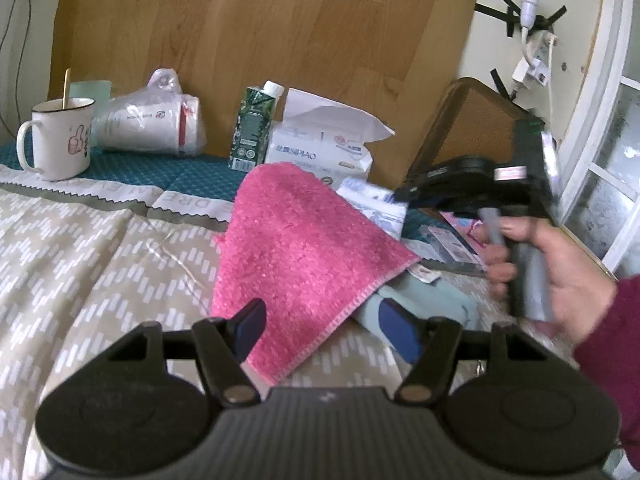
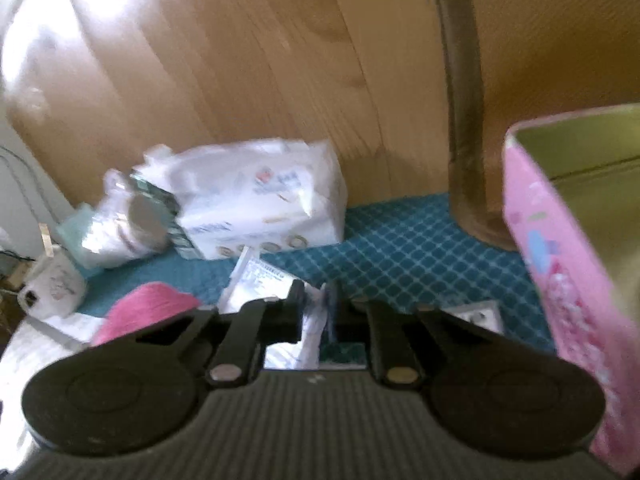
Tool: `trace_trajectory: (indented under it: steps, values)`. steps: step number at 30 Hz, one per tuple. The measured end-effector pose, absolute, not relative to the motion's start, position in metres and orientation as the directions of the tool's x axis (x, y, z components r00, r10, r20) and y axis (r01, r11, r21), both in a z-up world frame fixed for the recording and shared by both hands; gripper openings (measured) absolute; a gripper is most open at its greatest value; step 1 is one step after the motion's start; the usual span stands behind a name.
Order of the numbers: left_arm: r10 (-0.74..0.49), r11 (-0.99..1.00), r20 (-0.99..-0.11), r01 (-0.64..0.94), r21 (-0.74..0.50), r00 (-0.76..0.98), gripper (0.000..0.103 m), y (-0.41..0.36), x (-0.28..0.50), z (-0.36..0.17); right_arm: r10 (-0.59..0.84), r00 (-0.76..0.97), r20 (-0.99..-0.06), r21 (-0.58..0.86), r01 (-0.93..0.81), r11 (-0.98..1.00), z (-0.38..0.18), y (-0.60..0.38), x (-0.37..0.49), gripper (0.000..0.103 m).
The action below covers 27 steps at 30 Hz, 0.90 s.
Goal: Organize soft objects
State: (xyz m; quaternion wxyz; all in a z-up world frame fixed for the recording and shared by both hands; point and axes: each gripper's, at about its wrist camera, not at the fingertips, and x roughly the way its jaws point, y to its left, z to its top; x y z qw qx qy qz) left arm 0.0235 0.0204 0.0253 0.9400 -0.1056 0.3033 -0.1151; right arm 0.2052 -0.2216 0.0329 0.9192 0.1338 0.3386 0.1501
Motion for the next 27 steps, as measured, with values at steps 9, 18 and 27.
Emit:
trace_trajectory:
  steps: [9,18,27]
  values:
    - [-0.342,0.934,-0.528,0.219,-0.284,0.777,0.064,0.0,0.012,0.036,0.39,0.827,-0.405,0.256,-0.307,0.917,0.069,-0.265,0.042,0.011]
    - [-0.531,0.846,-0.554,0.365,-0.388,0.641,0.065,-0.044,0.016,0.035,0.622,0.648,-0.44,0.331,-0.527,0.783,0.037,-0.304,-0.077,0.016]
    - [-0.505,0.863,-0.611,0.363,-0.35,0.61,0.066,-0.064,0.009,0.036,0.514,0.747,-0.421,0.308,-0.415,0.856,0.029,-0.311,-0.044,0.066]
